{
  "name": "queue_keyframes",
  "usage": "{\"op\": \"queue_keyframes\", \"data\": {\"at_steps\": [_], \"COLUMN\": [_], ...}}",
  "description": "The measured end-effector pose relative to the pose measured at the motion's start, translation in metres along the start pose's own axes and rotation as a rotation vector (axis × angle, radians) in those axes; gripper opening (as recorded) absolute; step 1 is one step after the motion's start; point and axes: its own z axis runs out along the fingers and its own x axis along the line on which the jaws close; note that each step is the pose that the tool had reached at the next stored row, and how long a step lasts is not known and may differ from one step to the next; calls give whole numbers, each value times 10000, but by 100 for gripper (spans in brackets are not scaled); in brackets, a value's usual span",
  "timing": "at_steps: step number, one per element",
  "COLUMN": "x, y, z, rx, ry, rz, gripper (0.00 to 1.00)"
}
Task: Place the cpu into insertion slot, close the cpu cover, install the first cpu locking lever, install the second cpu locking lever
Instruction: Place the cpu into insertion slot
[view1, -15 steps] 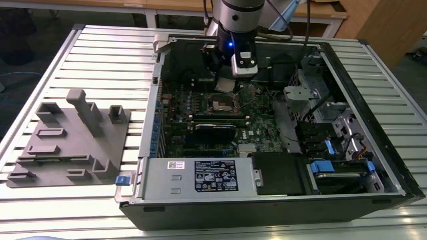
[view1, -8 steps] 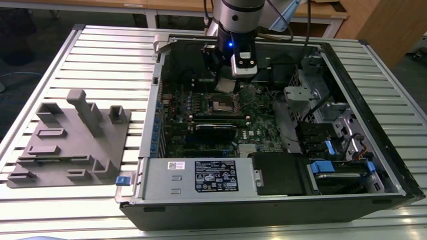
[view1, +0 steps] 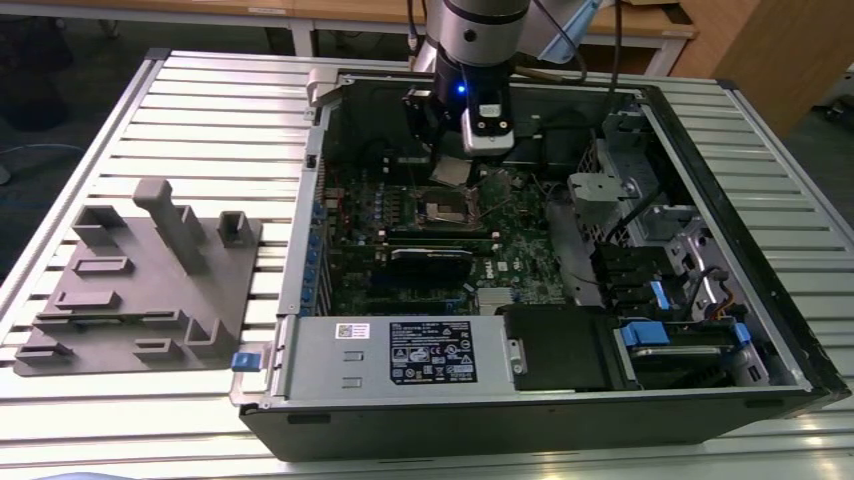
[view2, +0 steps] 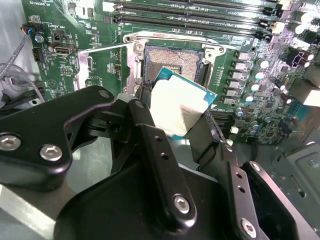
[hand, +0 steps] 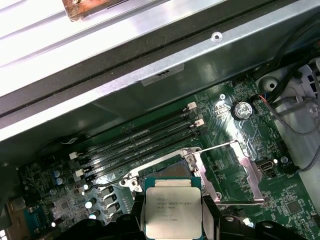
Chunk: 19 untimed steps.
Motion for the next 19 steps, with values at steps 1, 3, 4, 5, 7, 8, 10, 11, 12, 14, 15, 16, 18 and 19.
{"op": "queue_keyframes", "data": {"at_steps": [1, 3, 4, 5, 7, 8, 10, 11, 12, 14, 15, 16, 18, 19], "x": [0, 0, 0, 0, 0, 0, 0, 0, 0, 0, 0, 0, 0, 0], "y": [0, 0, -1, -1, -1, -1, -1, -1, -1, -1, -1, -1, -1, -1], "z": [0, 1, 1, 1, 3, 3, 4, 5, 5, 5, 5, 5, 5, 5], "rx": [-3, -9, -12, -15, -25, -28, -35, -39, -41, -44, -45, -45, -45, -46], "ry": [-11, -43, -60, -77, -112, -130, -163, -179, -194, -207, -208, -208, -211, -211], "rz": [117, 456, 633, 819, 1187, 1367, 1722, 1886, 2038, 2181, 2189, 2190, 2220, 2220], "gripper": [54, 54, 54, 54, 54, 54, 54, 54, 54, 54, 54, 54, 54, 54]}}
